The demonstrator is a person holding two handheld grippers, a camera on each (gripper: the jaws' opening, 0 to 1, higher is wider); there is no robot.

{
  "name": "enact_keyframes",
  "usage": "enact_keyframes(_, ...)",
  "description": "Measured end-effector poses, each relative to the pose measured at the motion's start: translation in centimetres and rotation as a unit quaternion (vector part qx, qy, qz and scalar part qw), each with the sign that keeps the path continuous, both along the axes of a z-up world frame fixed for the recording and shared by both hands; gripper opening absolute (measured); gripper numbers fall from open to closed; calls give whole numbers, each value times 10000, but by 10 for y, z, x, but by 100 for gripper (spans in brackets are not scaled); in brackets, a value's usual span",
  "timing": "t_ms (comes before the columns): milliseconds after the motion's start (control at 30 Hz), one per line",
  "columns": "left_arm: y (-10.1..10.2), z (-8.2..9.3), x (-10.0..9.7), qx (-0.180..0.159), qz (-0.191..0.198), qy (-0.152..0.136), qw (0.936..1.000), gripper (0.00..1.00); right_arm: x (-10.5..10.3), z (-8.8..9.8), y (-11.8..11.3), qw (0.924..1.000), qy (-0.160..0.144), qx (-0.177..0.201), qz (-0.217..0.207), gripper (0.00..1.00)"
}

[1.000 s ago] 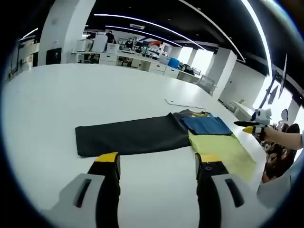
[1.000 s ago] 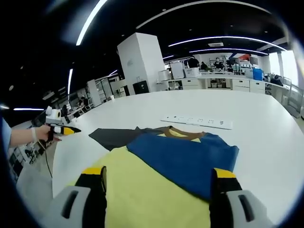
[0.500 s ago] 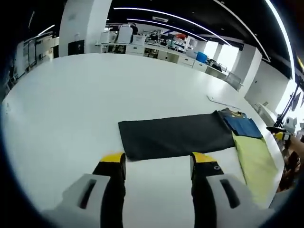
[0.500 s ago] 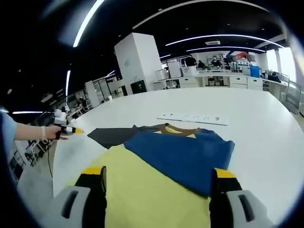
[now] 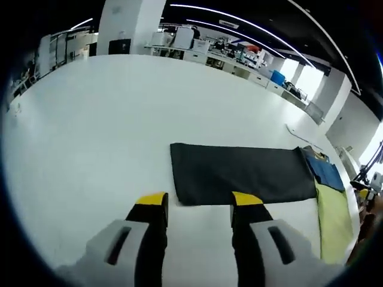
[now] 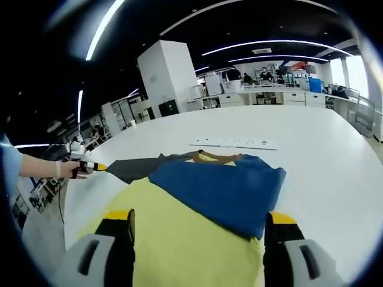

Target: Fold the garment on the visible template until the final outline fits inside the template.

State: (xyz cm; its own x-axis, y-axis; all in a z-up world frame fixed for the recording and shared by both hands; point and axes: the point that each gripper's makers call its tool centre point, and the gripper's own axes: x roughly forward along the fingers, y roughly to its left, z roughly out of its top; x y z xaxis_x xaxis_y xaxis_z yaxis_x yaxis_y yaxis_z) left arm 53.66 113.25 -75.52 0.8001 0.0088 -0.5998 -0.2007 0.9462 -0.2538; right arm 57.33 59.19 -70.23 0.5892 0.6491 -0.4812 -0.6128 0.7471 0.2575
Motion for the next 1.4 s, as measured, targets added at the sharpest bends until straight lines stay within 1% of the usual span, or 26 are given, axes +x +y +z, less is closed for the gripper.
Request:
enact_keyframes(33,0,-3,-2,-111,52,129,9998,36,0,0,-1,10000,-9,-18,-2,89)
enact_keyframes(100,3,-4,-1,-86,51,146,9998,31,-1,-2,-5,10000,-12,-69,-20,89)
enact_keyframes(200,6,-6,-3,-41,71,202,9998,22,-2,-2,-9,10000,12,-38,-79,89)
enact_keyframes(300,14,-7,-4,-107,221,170,9996,19,-3,-2,-11,9999,3,-82,-86,88)
enact_keyframes(433,19,-8,-5,91,177,179,9996,11,-6,-2,-11,9999,-4,-45,-112,87)
enact_keyframes(567,18,-5,-6,44,170,132,9998,2,-7,-3,-12,9999,42,-11,-152,87)
enact_keyframes(600,16,-3,-6,83,125,99,9998,1,-7,-3,-13,9999,44,-8,-150,86)
enact_keyframes(700,12,-1,-8,25,90,71,9999,0,-8,-1,-12,9999,17,-35,-119,86)
enact_keyframes(767,7,3,-8,6,-18,-5,10000,0,-8,0,-12,9999,12,1,-133,86)
enact_keyframes(833,3,6,-9,-8,-86,-8,10000,0,-9,1,-12,9999,12,8,-145,86)
enact_keyframes(933,-6,20,-5,-126,-168,-249,9995,0,-11,0,-11,9999,29,-9,-110,85)
enact_keyframes(967,-10,28,-2,-186,-217,-377,9989,0,-12,0,-11,9999,29,-17,-101,85)
enact_keyframes(1000,-11,31,-1,-172,-235,-405,9988,0,-13,0,-11,10000,29,-11,-91,85)
enact_keyframes(1067,-19,43,3,-86,-350,-478,9982,0,-14,2,-10,10000,32,15,-79,85)
enact_keyframes(1100,-29,54,6,-76,-437,-563,9974,0,-14,3,-10,10000,18,20,-67,85)
enact_keyframes(1133,-34,59,8,-132,-456,-618,9970,0,-15,4,-10,10000,6,18,-55,85)
enact_keyframes(1167,-41,68,11,-152,-500,-731,9960,0,-15,5,-11,10000,-4,20,-53,85)
enact_keyframes(1233,-50,77,16,-154,-605,-847,9945,0,-15,7,-14,10000,-15,56,-80,85)
enact_keyframes(1300,-63,86,19,-178,-724,-891,9932,0,-15,9,-16,9999,-11,78,-112,85)
enact_keyframes(1400,-86,102,27,-362,-887,-1088,9894,0,-16,10,-18,9999,-37,83,-121,84)
